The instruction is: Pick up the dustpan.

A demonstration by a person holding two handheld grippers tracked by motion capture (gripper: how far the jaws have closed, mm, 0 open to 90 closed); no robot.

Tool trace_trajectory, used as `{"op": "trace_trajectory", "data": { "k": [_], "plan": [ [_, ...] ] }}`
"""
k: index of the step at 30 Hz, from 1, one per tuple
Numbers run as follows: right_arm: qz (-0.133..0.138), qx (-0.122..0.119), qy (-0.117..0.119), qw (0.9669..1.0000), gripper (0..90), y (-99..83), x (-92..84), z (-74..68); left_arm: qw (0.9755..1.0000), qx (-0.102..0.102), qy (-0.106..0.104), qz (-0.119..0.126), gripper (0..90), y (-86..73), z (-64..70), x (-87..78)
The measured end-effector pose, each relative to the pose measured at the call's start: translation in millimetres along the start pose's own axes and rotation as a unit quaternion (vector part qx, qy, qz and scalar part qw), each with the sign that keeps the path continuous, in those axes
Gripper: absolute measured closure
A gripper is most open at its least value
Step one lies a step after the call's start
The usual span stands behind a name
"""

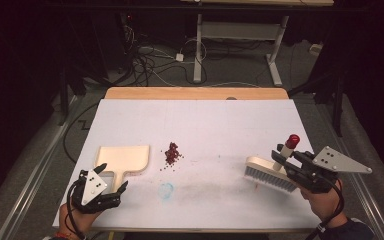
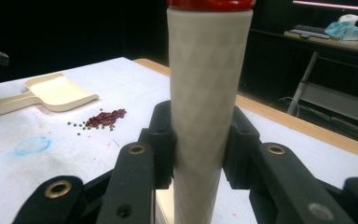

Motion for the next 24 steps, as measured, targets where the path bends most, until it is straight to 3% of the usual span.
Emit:
{"op": "trace_trajectory", "data": {
  "k": [6,8,10,11,13,14,15,16,18,20,21,22,24],
  "plan": [
    [0.013,-0.001,-0.002,0.9999,69.6,0.2,3.3,-0.2,0.9998,-0.012,-0.011,-0.014,16.7,-0.6,1.0,-0.9],
    [0.012,0.0,0.001,0.9999,69.6,2.7,6.8,-2.2,0.9995,-0.015,-0.007,-0.027,16.9,-0.8,0.8,-2.3],
    [0.013,-0.009,0.003,0.9999,69.6,3.5,9.7,-2.8,0.9977,-0.035,-0.006,-0.058,19.1,-1.7,0.2,-6.5],
    [0.013,-0.009,0.003,0.9999,69.6,3.5,9.7,-2.8,0.9977,-0.035,-0.006,-0.058,19.1,-1.7,0.2,-6.5],
    [0.007,-0.008,0.008,0.9999,69.6,2.9,14.8,-4.6,0.9934,-0.069,-0.007,-0.091,19.3,-1.2,-2.0,-7.7],
    [0.006,-0.009,0.011,0.9999,69.5,2.4,16.4,-4.9,0.9825,-0.129,-0.015,-0.134,19.3,-1.1,-6.9,-6.4],
    [0.004,-0.011,0.011,0.9999,69.5,2.2,17.7,-5.4,0.9825,-0.129,-0.015,-0.134,19.6,-1.1,-6.9,-6.4],
    [0.003,-0.013,0.012,0.9998,69.6,2.1,18.5,-5.6,0.9787,-0.15,-0.02,-0.139,21.6,-2.8,-8.2,-5.0],
    [0.002,-0.019,0.011,0.9998,69.5,1.7,20.3,-6.2,0.9739,-0.159,-0.018,-0.161,22.9,-6.2,-9.3,0.7],
    [0.0,-0.016,0.011,0.9998,69.5,1.2,20.4,-6.5,0.9671,-0.185,-0.029,-0.172,23.0,-11.7,-11.3,7.6],
    [0.0,-0.016,0.01,0.9998,69.5,1.2,20.3,-6.4,0.9671,-0.185,-0.029,-0.172,23.6,-11.7,-11.3,7.6],
    [-0.001,-0.017,0.01,0.9998,69.5,1.2,20.1,-6.4,0.963,-0.195,-0.044,-0.181,26.3,-14.9,-12.5,17.5],
    [-0.002,-0.016,0.007,0.9998,69.5,0.6,20.0,-6.7,0.9619,-0.199,-0.047,-0.182,33.5,-15.0,-12.6,22.8]
  ]
}}
Point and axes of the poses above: each handheld gripper's, and its own axes: x roughly forward along the jaws, y roughly out of its top, z roughly to its right, the point moved 1 cm from there along x, roughly forward along the jaws, and after that the axes turned 6 degrees about z, right-handed, at the moved point
